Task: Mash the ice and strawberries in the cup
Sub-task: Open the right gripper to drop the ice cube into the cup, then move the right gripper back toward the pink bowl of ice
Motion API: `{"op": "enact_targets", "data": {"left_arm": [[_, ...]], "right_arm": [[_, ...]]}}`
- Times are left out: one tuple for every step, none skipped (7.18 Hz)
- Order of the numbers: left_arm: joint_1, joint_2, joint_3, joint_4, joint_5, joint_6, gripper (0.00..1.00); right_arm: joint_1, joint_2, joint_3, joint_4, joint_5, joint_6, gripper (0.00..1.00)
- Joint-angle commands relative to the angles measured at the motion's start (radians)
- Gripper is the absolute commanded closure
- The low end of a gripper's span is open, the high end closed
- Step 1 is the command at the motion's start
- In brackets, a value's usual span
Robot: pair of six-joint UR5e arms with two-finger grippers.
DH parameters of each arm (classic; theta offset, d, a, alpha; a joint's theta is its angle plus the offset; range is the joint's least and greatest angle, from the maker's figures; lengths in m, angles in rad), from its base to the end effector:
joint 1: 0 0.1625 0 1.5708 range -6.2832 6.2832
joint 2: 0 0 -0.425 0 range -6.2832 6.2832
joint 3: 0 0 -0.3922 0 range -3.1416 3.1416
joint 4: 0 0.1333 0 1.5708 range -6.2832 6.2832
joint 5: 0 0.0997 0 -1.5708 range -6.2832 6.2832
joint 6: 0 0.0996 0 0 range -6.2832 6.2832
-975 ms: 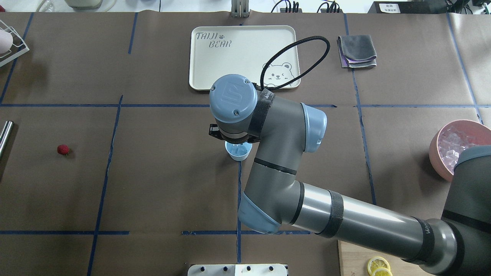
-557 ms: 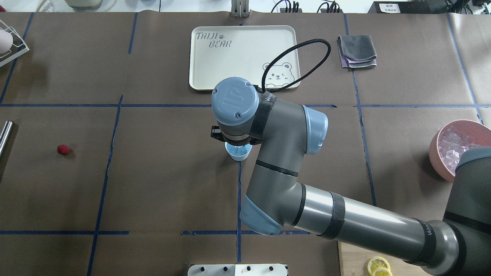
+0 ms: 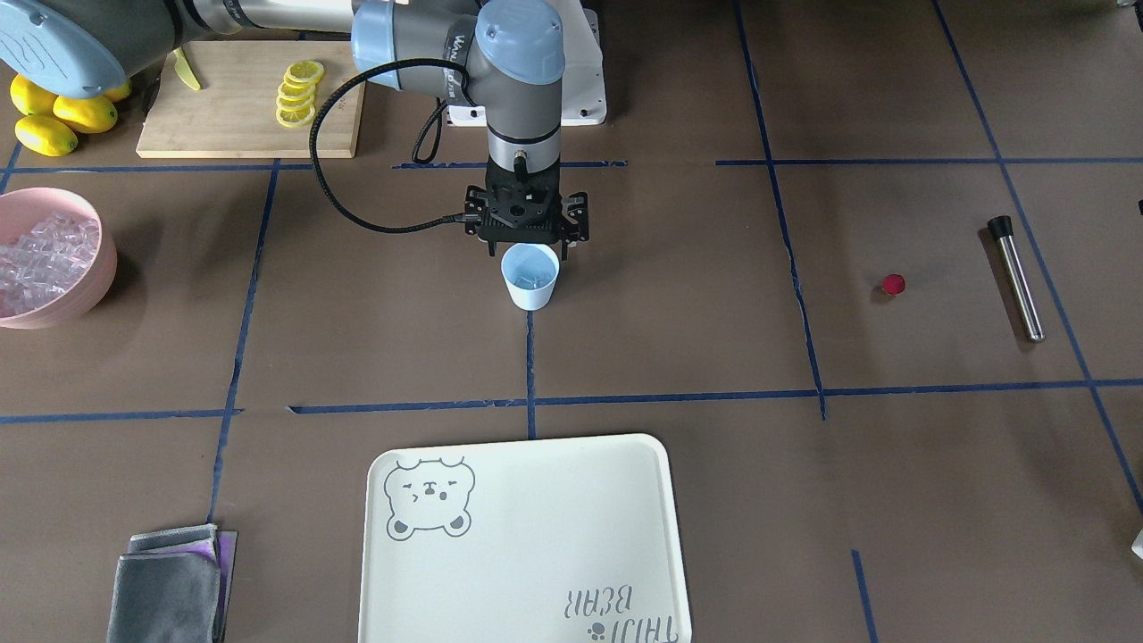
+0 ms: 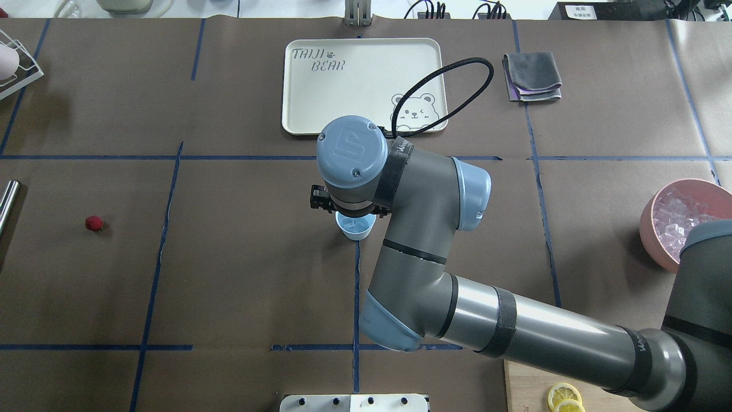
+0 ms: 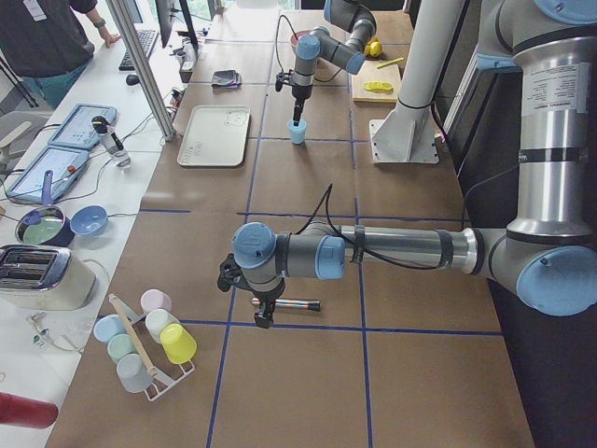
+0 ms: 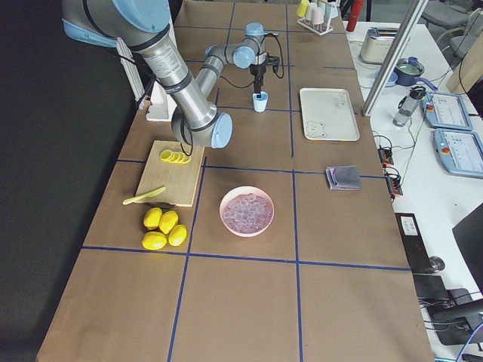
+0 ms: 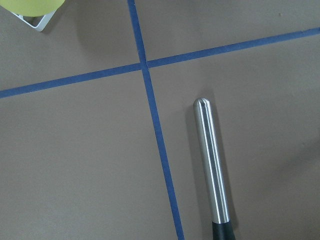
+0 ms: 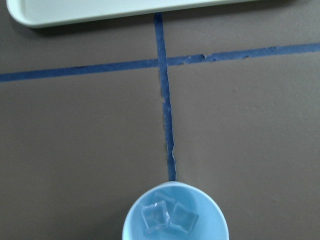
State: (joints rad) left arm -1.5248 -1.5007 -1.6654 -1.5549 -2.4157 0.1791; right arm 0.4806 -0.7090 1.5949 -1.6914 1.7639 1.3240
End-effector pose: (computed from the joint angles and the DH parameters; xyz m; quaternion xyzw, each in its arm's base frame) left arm -0.0375 -0.4648 0.6421 0.0312 0.4088 0.1042 0.9061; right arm -0.5770 -0.4296 0.1369 0.0486 -0.3791 0.0719 0.9213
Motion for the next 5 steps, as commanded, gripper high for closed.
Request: {"op": "enact_targets", "data": {"left_arm": [[0.000, -0.003, 0.000, -0.026, 0.001, 0.003, 0.00], [0.002, -0.001, 0.001, -0.040, 0.003, 0.005, 0.00], [0.006, 0.000, -0.011, -0.039, 0.001, 0.003, 0.00], [0.006, 0.000, -0.008, -0.039, 0.003, 0.000, 0.00], [0.006, 0.000, -0.011, -0.039, 0.003, -0.006, 0.00]], "right_arm": [[0.134, -0.029, 0.017, -0.002, 0.122, -0.127, 0.00], [0.218, -0.068, 0.043, -0.002, 0.193, -0.217, 0.00], [0.304, -0.122, 0.069, -0.004, 0.265, -0.326, 0.00], [0.390, -0.192, 0.101, -0.004, 0.325, -0.447, 0.00], [0.470, -0.276, 0.138, -0.004, 0.376, -0.573, 0.00]]}}
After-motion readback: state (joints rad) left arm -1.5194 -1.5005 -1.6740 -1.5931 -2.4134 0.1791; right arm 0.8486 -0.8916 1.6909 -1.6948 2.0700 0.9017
